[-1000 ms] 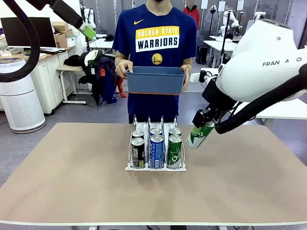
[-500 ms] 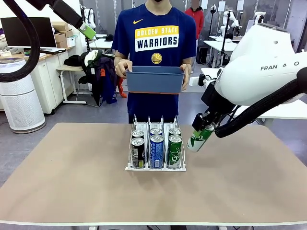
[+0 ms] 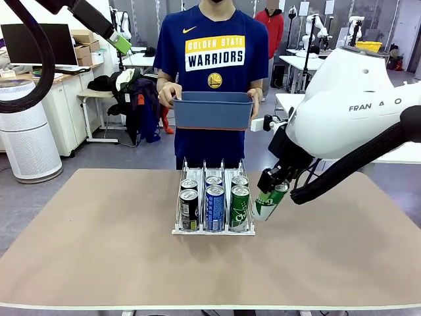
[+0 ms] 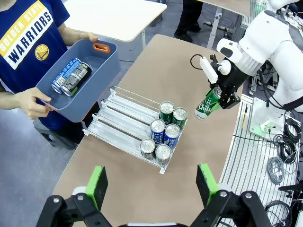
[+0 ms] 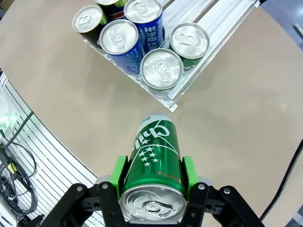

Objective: Fill the beverage cans into the dispenser.
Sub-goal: Place the picked Sprite in the line of the Automatic Can Dispenser with the same cans, then pick up the Ionic drink handed by the human.

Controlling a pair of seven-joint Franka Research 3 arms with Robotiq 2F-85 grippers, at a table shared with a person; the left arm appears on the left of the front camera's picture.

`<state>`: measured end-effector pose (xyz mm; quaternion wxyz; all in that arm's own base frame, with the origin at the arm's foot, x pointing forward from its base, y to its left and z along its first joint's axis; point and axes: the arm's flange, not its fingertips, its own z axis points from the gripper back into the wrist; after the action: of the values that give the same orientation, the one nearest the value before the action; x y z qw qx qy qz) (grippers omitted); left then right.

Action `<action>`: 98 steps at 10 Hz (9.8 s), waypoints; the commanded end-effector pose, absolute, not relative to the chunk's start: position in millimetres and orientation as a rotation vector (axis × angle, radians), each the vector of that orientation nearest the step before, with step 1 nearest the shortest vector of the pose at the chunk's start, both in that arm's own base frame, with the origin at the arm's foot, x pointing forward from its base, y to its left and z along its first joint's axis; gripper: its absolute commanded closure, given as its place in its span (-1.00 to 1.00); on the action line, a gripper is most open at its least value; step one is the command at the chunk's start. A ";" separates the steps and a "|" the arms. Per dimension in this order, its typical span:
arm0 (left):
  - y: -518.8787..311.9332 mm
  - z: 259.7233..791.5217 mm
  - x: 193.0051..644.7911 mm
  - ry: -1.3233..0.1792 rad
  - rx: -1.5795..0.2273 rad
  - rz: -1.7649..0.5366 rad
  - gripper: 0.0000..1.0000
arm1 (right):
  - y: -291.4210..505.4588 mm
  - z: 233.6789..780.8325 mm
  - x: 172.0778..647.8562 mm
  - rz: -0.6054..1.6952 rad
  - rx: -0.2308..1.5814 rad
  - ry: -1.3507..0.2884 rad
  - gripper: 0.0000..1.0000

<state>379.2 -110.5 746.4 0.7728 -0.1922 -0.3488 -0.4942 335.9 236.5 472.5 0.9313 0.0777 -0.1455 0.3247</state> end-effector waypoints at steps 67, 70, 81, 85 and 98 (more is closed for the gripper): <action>-109.1 746.0 377.6 -0.746 -0.413 -1.066 -1.00 | 133.8 793.6 420.2 0.675 0.419 -0.565 -1.00; -109.1 746.0 377.6 -0.746 -0.413 -1.066 -1.00 | 119.2 811.1 406.1 0.633 0.369 -0.572 -1.00; -109.1 746.0 377.6 -0.746 -0.413 -1.066 -1.00 | 113.9 817.5 403.5 0.645 0.387 -0.608 -1.00; -109.1 746.0 377.6 -0.746 -0.413 -1.066 -1.00 | 113.9 817.5 403.5 0.645 0.387 -0.608 -1.00; -109.1 746.0 377.6 -0.746 -0.413 -1.066 -1.00 | 113.9 817.5 403.5 0.645 0.387 -0.608 -1.00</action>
<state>379.3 -110.1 746.5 0.7728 -0.1925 -0.3490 -0.4939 403.7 113.9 817.4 0.8853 0.1864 -0.2920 0.3102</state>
